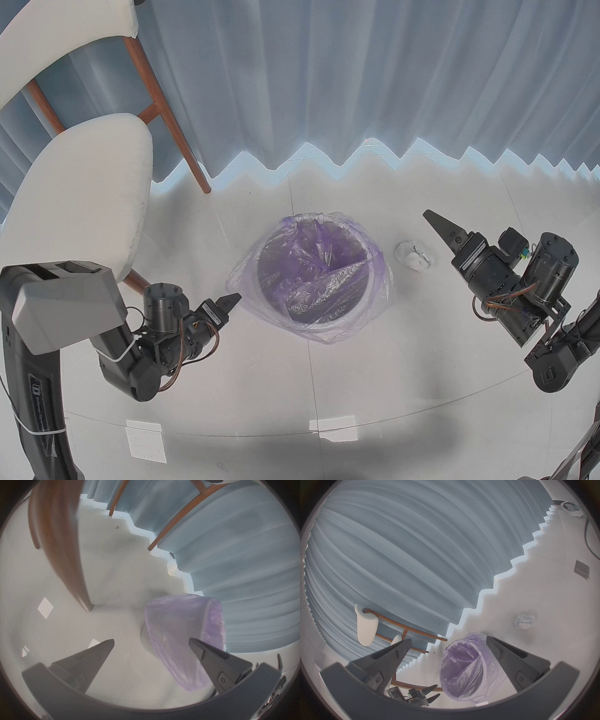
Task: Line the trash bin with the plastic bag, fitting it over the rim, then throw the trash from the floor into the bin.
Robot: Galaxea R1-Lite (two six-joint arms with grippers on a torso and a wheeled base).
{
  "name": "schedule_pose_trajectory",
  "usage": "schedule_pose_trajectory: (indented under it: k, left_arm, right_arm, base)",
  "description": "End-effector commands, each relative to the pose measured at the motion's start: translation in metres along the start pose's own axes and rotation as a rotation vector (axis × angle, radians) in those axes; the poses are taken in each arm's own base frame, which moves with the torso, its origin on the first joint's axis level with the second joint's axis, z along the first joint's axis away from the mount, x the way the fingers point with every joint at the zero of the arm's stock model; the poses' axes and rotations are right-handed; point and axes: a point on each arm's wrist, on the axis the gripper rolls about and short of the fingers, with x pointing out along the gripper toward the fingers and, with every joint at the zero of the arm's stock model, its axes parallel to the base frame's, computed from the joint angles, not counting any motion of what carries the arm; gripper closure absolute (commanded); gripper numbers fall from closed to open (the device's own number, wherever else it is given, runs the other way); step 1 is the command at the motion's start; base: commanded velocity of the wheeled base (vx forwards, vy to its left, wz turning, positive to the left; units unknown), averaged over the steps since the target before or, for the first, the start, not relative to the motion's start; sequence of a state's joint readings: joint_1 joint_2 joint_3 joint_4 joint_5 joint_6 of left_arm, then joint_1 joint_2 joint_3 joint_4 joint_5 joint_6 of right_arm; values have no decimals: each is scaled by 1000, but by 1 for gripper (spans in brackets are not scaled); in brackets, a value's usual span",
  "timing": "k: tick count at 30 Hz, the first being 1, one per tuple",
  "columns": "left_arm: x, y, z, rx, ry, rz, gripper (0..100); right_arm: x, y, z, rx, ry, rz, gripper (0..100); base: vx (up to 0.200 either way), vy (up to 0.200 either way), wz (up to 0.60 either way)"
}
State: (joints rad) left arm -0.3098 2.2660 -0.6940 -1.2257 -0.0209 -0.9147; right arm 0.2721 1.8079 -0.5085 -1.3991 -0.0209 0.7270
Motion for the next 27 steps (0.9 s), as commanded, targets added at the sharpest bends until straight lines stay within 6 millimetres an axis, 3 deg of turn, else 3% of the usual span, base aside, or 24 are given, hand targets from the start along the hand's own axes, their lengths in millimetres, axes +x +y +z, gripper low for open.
schedule_pose_trajectory:
  k: [1, 4, 9, 12, 13, 15, 16, 17, 18, 19, 22, 27]
  left_arm:
    - [-55, -26, -8, 33, 76, -113, 0]
    - [-48, -20, -33, 81, 134, -105, 0]
    - [-53, -45, -25, 181, 24, -302, 0]
    - [-96, -98, 9, 249, -90, -518, 0]
    - [-98, -100, 10, 250, -92, -527, 0]
    - [-153, -136, 43, 294, -160, -771, 0]
    - [-156, -138, 45, 297, -163, -783, 0]
    - [-192, -154, 63, 336, -192, -921, 0]
    - [-192, -154, 63, 336, -192, -921, 0]
    - [-228, -162, 83, 390, -209, -1004, 0]
    - [-269, -162, 105, 410, -221, -981, 0]
    - [-309, -151, 119, 291, -205, -867, 0]
  right_arm:
    - [-1, -2, -2, -10, 16, -14, 0]
    - [-4, 1, 2, -12, 6, -5, 0]
    - [-4, 0, 1, -13, 12, -12, 0]
    - [-2, -11, -12, -16, 80, -72, 0]
    - [-2, -12, -12, -16, 83, -75, 0]
    - [2, -22, -21, -19, 136, -129, 0]
    - [2, -22, -22, -19, 138, -131, 0]
    - [4, -28, -26, -20, 161, -159, 0]
    - [4, -28, -26, -20, 161, -159, 0]
    - [7, -39, -30, -20, 184, -202, 0]
    - [20, -60, -40, -24, 226, -274, 0]
    - [32, -81, -51, -148, 272, -314, 0]
  base:
    - [0, 0, 0]
    - [0, 0, 0]
    - [0, 0, 0]
    - [0, 0, 0]
    - [0, 0, 0]
    - [0, 0, 0]
    - [0, 0, 0]
    - [0, 0, 0]
    - [0, 0, 0]
    - [0, 0, 0]
    - [0, 0, 0]
    - [0, 0, 0]
